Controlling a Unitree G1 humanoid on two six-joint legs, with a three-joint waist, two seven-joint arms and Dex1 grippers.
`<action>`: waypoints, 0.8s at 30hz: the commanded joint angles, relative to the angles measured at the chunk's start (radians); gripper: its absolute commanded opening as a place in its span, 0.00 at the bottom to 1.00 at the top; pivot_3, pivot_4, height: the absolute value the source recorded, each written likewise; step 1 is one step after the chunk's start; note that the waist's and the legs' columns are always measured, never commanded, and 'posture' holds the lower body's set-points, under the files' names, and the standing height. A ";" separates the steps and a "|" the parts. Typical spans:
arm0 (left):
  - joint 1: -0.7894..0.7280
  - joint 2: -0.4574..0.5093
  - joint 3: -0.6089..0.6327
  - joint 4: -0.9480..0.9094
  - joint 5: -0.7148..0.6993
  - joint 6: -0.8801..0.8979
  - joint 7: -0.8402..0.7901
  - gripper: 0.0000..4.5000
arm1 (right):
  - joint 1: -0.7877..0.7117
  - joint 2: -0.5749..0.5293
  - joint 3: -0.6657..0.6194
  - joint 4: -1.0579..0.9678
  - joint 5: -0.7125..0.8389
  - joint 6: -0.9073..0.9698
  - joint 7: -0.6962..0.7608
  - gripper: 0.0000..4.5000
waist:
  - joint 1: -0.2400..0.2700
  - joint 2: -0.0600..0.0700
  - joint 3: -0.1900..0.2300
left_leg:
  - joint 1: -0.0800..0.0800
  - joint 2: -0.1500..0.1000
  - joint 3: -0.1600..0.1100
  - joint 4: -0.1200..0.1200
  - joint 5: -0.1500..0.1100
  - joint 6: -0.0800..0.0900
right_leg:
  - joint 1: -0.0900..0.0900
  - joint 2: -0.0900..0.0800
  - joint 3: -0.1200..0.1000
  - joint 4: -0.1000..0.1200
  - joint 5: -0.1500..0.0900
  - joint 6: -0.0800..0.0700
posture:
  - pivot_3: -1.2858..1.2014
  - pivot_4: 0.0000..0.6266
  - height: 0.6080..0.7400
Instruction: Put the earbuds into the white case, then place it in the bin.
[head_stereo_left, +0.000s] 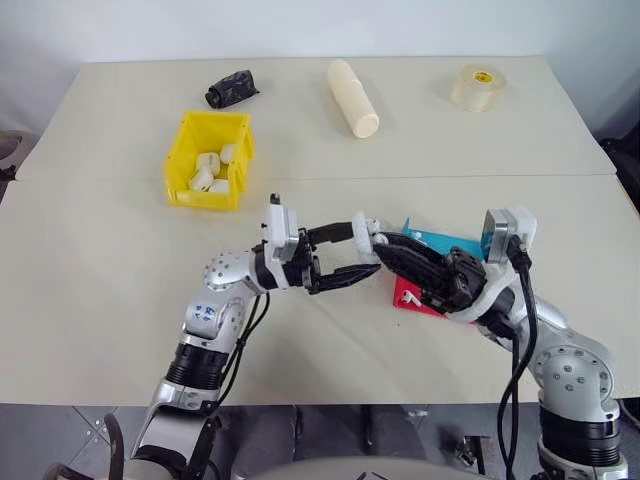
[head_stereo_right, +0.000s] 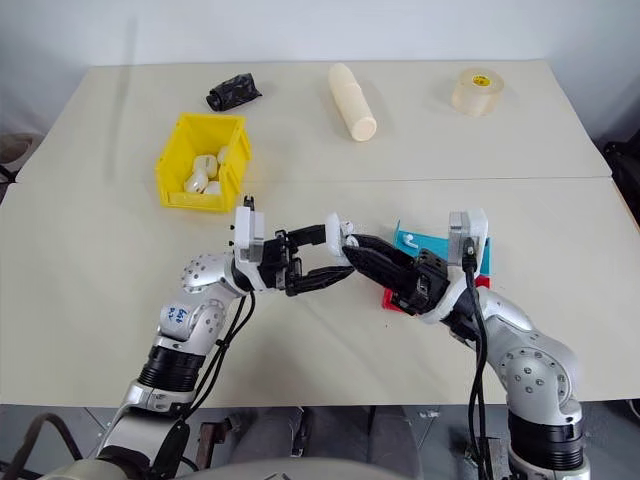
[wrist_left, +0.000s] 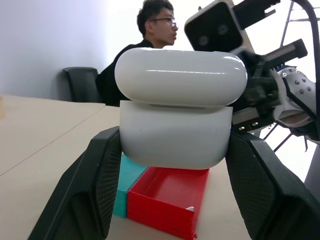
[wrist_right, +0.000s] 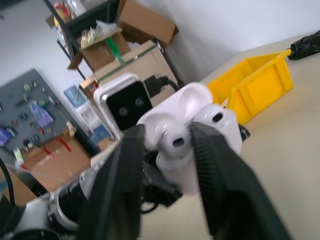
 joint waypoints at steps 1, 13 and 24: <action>-0.021 -0.018 0.013 -0.072 -0.052 -0.010 -0.006 0.61 | 0.003 -0.039 0.027 -0.015 -0.014 0.014 0.026 0.63 | 0.000 0.000 0.000 | 0.000 0.000 0.000 0.000 0.000 0.000 | 0.000 0.000 0.000 0.000 0.000 0.000 | 0.52 0.24 1.00; 0.015 0.291 -0.024 -0.058 0.182 -0.033 -0.049 0.61 | 0.043 -0.337 -0.056 0.126 -0.304 -0.194 0.278 0.25 | -0.001 0.000 0.000 | 0.000 0.000 0.001 -0.001 0.000 0.000 | 0.000 0.001 0.000 -0.001 0.000 0.000 | 0.52 0.24 1.00; -0.064 0.328 -0.149 -0.075 0.293 0.047 -0.062 0.61 | -0.183 -0.279 0.155 0.005 -0.352 -0.125 0.230 0.00 | 0.000 0.000 0.000 | 0.001 0.001 0.001 -0.002 0.000 0.000 | 0.000 0.000 0.001 -0.001 0.000 0.000 | 0.52 0.24 1.00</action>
